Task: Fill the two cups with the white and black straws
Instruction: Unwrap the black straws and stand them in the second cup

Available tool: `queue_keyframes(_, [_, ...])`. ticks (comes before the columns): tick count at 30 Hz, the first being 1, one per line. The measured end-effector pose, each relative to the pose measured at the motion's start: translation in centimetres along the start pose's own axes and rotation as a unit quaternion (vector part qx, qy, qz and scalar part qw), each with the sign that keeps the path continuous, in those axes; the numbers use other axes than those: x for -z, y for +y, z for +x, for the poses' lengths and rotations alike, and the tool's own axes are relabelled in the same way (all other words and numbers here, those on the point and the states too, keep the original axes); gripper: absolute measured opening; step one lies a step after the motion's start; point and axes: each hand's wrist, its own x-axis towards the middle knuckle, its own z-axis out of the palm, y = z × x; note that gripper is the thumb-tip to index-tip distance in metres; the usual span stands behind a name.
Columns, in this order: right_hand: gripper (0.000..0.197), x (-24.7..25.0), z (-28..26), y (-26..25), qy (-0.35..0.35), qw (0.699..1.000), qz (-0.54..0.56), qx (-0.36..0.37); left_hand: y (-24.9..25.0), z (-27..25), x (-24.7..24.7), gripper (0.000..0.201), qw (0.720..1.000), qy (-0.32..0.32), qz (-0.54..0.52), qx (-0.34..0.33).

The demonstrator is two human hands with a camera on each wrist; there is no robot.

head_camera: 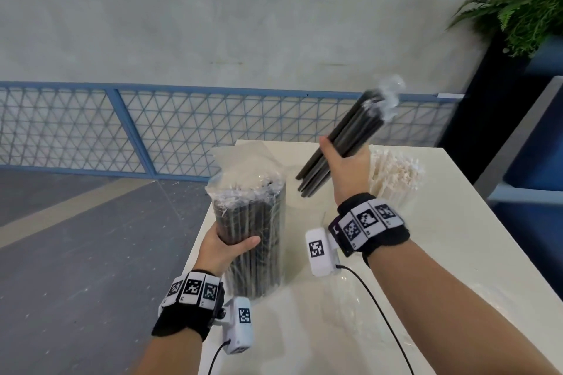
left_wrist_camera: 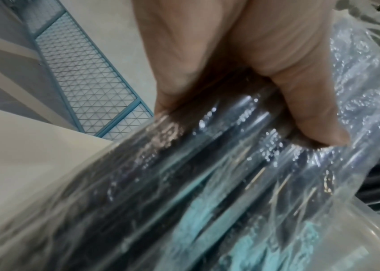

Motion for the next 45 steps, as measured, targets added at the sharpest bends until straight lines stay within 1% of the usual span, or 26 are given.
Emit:
queue_keyframes(4, [0.039, -0.6, -0.2, 3.5, -0.063, 0.991, -0.117, -0.011, -0.1, -0.5, -0.1, 0.045, 1.000, -0.010, -0.010, -0.006])
queue_keyframes(7, [0.041, -0.5, -0.1, 5.4, -0.128, 0.969, -0.211, -0.022, -0.2, -0.5, 0.1, 0.050, 1.000, -0.014, -0.017, -0.003])
queue_keyframes(9, [0.041, -0.3, 0.0, 6.0, -0.152, 0.955, -0.252, -0.029, -0.3, -0.5, 0.1, 0.048, 1.000, -0.009, -0.019, -0.002])
queue_keyframes(15, [0.042, 0.3, 0.7, 6.5, -0.146, 0.937, -0.314, -0.047, -0.3, -0.4, 0.0, 0.045, 1.000, -0.008, -0.019, -0.008])
queue_keyframes(19, [0.052, 1.0, 0.6, 6.6, -0.126, 0.946, -0.294, -0.052, -0.2, -0.7, -0.2, 0.046, 0.999, -0.023, -0.025, -0.015])
queue_keyframes(21, [0.061, 1.1, 0.3, 6.3, -0.117, 0.957, -0.261, -0.047, -0.1, -0.9, 0.0, 0.055, 0.999, -0.030, -0.033, -0.017])
queue_keyframes(22, [0.064, 1.1, 0.0, 6.1, -0.107, 0.964, -0.240, -0.037, -0.1, -0.9, 0.1, 0.061, 0.999, -0.031, -0.033, -0.016])
queue_keyframes(23, [0.066, 1.1, -0.4, 5.7, -0.086, 0.971, -0.222, -0.009, -0.1, -1.0, 0.2, 0.062, 0.999, -0.031, -0.031, -0.015])
queue_keyframes(24, [0.063, 1.0, -0.9, 5.1, -0.058, 0.974, -0.214, 0.041, -0.1, -1.1, 0.3, 0.061, 0.999, -0.031, -0.027, -0.016])
queue_keyframes(25, [0.057, 1.1, -1.6, 4.3, -0.033, 0.971, -0.209, 0.111, -0.1, -1.2, 0.3, 0.060, 0.999, -0.032, -0.022, -0.016])
queue_keyframes(26, [0.046, 1.1, -2.4, 3.4, -0.024, 0.962, -0.200, 0.186, -0.1, -1.4, 0.4, 0.061, 0.999, -0.034, -0.016, -0.017])
queue_keyframes(27, [0.033, 1.1, -3.3, 2.5, -0.044, 0.950, -0.190, 0.244, -0.1, -1.4, 0.4, 0.062, 0.999, -0.035, -0.007, -0.018])
queue_keyframes(28, [0.020, 1.0, -4.2, 1.7, -0.087, 0.937, -0.192, 0.278, -0.1, -1.5, 0.4, 0.063, 0.999, -0.037, 0.007, -0.022])
queue_keyframes(29, [0.014, 1.0, -5.0, 1.2, -0.140, 0.920, -0.220, 0.293, 0.0, -1.5, 0.3, 0.064, 0.999, -0.039, 0.021, -0.028])
queue_keyframes(31, [0.027, 1.0, -6.2, 1.4, -0.219, 0.869, -0.346, 0.279, 0.0, -1.7, 0.1, 0.063, 0.998, -0.044, 0.031, -0.035])
queue_keyframes(32, [0.035, 1.1, -6.5, 1.7, -0.239, 0.844, -0.403, 0.261, 0.0, -1.8, -0.1, 0.062, 0.998, -0.047, 0.029, -0.037])
queue_keyframes(33, [0.043, 1.3, -6.6, 2.0, -0.248, 0.834, -0.433, 0.237, 0.0, -1.9, -0.2, 0.062, 0.998, -0.049, 0.026, -0.039])
queue_keyframes(34, [0.046, 1.6, -6.7, 1.9, -0.248, 0.840, -0.434, 0.209, -0.1, -2.0, -0.3, 0.061, 0.998, -0.050, 0.024, -0.041])
queue_keyframes(35, [0.043, 1.8, -6.8, 1.8, -0.246, 0.854, -0.420, 0.183, -0.1, -2.2, -0.4, 0.062, 0.998, -0.050, 0.019, -0.044])
queue_keyframes(36, [0.036, 1.9, -6.8, 1.5, -0.246, 0.864, -0.407, 0.164, -0.1, -2.3, -0.3, 0.064, 0.998, -0.054, 0.012, -0.044])
queue_keyframes(38, [0.020, 2.1, -6.8, 1.3, -0.255, 0.872, -0.396, 0.135, -0.1, -2.5, -0.3, 0.076, 0.997, -0.069, 0.002, -0.039])
queue_keyframes(39, [0.019, 2.2, -6.8, 1.3, -0.262, 0.875, -0.389, 0.118, -0.2, -2.5, -0.2, 0.085, 0.996, -0.078, 0.000, -0.036])
queue_keyframes(41, [0.032, 2.3, -6.8, 1.4, -0.281, 0.886, -0.361, 0.070, -0.1, -2.6, -0.1, 0.093, 0.995, -0.093, -0.011, -0.033])
queue_keyframes(43, [0.048, 2.5, -7.1, 1.3, -0.316, 0.897, -0.309, 0.007, 0.1, -2.6, 0.0, 0.098, 0.993, -0.109, -0.033, -0.030])
queue_keyframes(45, [0.061, 2.7, -7.3, 1.2, -0.350, 0.896, -0.271, -0.034, 0.5, -2.6, 0.1, 0.099, 0.992, -0.112, -0.057, -0.034])
